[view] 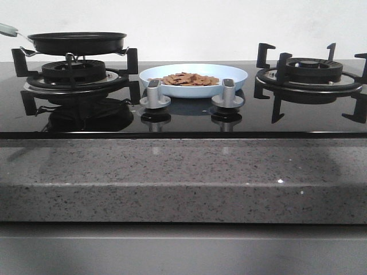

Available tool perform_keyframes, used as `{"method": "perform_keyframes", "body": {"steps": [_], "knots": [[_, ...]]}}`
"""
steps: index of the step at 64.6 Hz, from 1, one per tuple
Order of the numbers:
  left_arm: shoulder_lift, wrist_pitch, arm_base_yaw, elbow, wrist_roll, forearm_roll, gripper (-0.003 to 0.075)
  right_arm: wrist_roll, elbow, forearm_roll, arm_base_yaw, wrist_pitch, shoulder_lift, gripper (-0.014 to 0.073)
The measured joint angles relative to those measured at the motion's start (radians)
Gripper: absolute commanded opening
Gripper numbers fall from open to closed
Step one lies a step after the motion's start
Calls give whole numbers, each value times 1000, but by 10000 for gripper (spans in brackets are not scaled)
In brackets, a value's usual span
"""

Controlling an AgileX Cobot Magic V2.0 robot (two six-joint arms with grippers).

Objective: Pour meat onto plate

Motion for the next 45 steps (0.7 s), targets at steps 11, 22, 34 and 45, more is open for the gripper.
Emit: {"method": "perform_keyframes", "body": {"steps": [11,22,34,45], "knots": [[0,0,0,0,0,0,491,0,190,-2,0,-8,-311,377],[0,0,0,0,0,-2,491,28,314,-5,0,-3,-521,377],[0,-13,0,0,0,-39,479,35,369,-7,0,29,-553,377],[0,-22,0,0,0,-44,286,36,382,-9,0,36,-553,236]]}}
